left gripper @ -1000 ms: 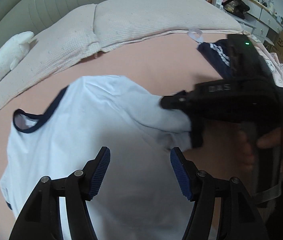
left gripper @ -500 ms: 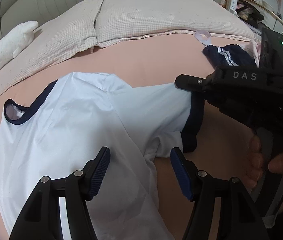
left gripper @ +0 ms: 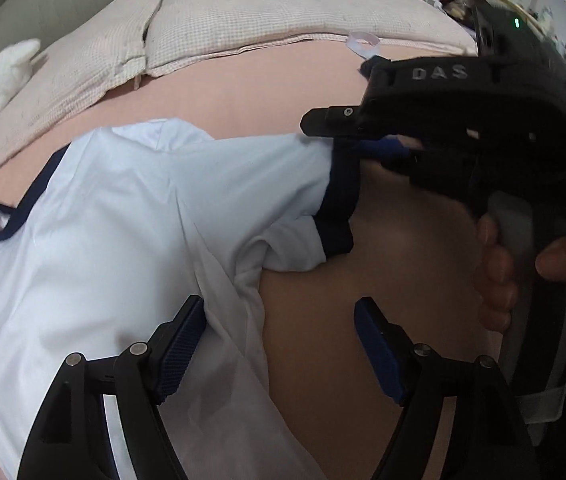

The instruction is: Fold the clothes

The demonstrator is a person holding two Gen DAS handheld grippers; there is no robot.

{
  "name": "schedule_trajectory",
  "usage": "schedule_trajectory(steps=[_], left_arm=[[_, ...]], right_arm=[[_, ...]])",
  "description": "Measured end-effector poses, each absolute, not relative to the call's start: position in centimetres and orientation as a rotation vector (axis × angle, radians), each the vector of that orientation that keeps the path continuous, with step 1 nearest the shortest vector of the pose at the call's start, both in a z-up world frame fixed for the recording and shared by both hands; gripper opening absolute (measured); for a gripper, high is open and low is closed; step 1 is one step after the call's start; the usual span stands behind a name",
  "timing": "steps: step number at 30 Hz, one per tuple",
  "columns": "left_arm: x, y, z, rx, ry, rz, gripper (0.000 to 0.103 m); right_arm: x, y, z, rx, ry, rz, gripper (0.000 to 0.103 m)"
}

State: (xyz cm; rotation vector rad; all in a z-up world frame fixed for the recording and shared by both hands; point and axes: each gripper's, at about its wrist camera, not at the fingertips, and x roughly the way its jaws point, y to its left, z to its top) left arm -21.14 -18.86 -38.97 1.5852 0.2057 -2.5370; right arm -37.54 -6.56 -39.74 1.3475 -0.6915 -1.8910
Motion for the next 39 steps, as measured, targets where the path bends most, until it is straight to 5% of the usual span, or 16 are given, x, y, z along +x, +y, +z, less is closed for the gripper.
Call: schedule_trajectory(steps=[2,5,8,19,29,31,32,33,39], left_arm=[[-20.6,-20.1,-38.4,1.552,0.375,-2.529,0.075],[-19.4,-22.9,-38.2,1.475,0.745,-2.452,0.077],[-18.4,-24.7,-38.2,1.385,1.007,-2.383,0.08],[-19.7,-24.1,-38.6,1.372,1.053,-2.362,0.082],[-18.5,-24.9,-37.8,1.35,1.021,-2.401,0.082],[-17.8,-25.4,-37.2,1.348,1.027,-2.405,0.082],[-17.5,-25.7,-36.9,1.348,1.03,-2.407,0.082],[-17.2,-26.0,-36.6,1.352,1.036,-2.411,0.082],[-15.7,-29.1,-35.6,1.382,1.075,-2.403,0.082]], right_arm=[[-37.6,-5.9,-39.9,1.361,-0.763,-1.823,0.038],[-37.2,-4.8,-39.4,1.36,-0.85,-1.789,0.063],[-36.6,-4.2,-38.9,1.395,-0.839,-1.824,0.067],[-36.9,-4.9,-39.5,1.421,-0.843,-1.764,0.077],[-37.8,-10.8,-39.2,1.445,-0.561,-1.696,0.08],[-37.4,-12.0,-39.1,1.45,-0.455,-1.722,0.063],[-37.1,-12.4,-39.2,1.463,-0.399,-1.739,0.023],[-36.8,-12.9,-39.4,1.474,-0.342,-1.755,0.004],[-35.5,-13.2,-37.3,1.411,-0.246,-1.821,0.004]])
